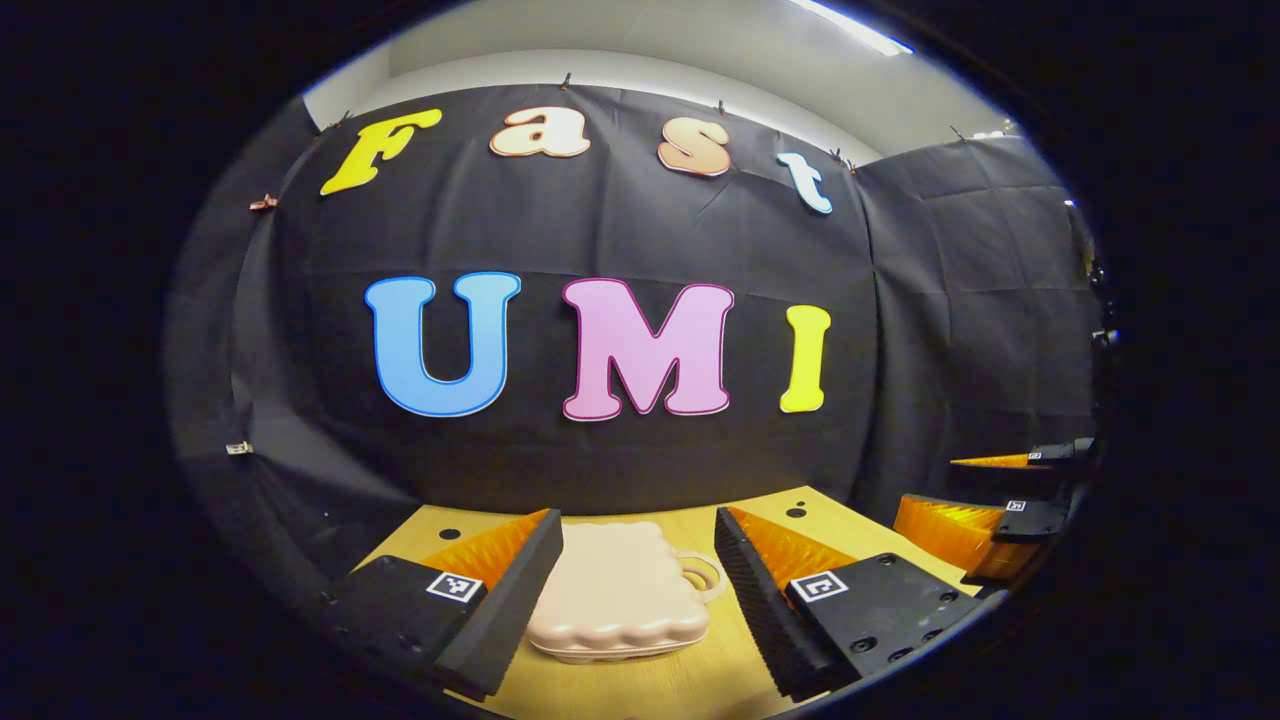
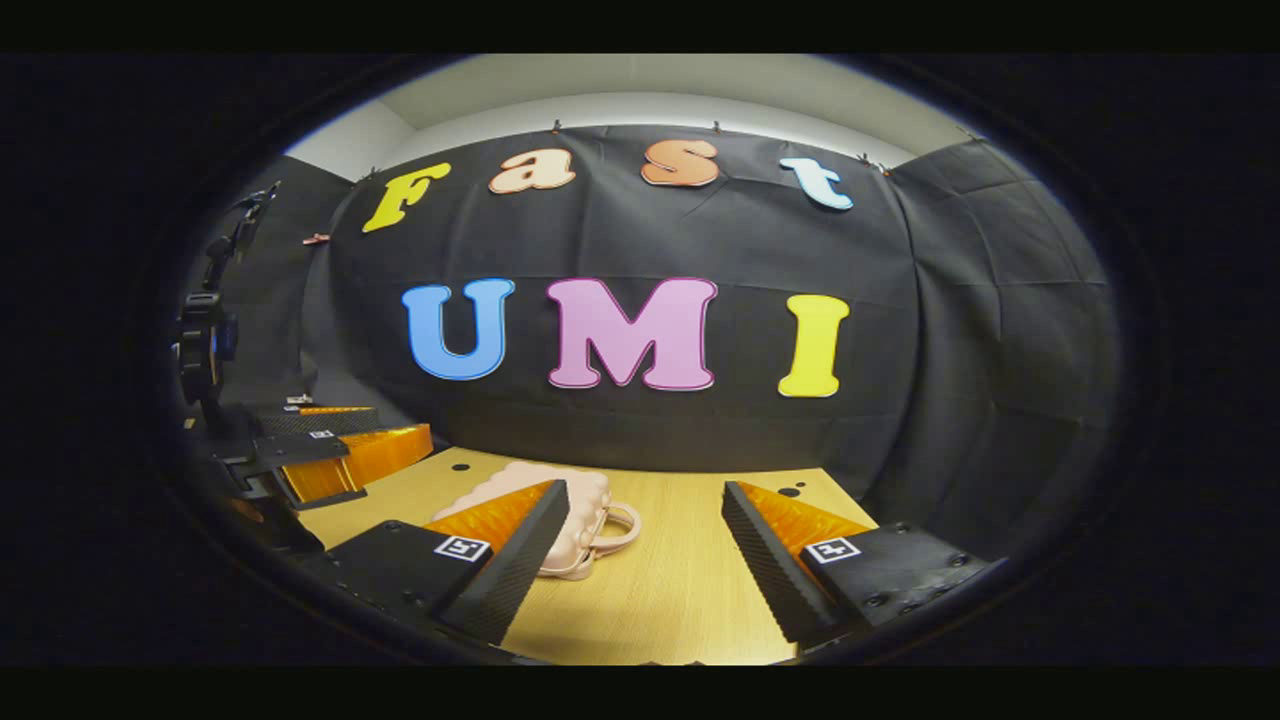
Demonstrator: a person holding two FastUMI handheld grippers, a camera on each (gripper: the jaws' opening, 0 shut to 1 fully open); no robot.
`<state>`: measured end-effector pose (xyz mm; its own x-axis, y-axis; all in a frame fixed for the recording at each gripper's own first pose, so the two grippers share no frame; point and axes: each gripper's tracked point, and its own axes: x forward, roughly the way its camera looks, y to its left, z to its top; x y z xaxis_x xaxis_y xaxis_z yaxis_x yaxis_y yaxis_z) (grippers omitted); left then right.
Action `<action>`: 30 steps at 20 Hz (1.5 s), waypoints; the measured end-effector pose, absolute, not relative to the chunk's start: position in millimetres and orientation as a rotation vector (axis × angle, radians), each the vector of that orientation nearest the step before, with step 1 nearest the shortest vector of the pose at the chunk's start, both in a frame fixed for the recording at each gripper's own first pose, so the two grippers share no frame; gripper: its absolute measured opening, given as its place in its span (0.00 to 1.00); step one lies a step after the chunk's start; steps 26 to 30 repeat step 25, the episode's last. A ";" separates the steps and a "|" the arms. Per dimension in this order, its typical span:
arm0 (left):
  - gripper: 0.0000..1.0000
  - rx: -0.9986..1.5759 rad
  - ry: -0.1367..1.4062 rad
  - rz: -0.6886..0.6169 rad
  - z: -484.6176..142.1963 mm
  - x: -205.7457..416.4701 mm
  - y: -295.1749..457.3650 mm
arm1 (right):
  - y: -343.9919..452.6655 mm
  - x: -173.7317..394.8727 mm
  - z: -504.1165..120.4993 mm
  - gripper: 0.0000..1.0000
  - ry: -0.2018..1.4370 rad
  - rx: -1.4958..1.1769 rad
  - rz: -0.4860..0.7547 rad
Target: First open the suitcase, pack the skin care products into it, and then close the suitcase.
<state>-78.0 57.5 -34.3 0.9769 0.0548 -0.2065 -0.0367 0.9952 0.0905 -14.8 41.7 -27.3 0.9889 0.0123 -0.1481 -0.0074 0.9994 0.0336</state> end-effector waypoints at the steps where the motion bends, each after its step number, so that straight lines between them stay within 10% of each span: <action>1: 0.96 0.110 0.189 0.065 -28.2 -78.7 60.1 | 40.6 -14.0 -26.8 0.98 0.145 0.030 0.012; 30: 0.96 0.118 0.216 0.117 -39.3 -72.1 77.4 | 36.0 -5.9 -35.1 0.98 0.172 0.062 -0.010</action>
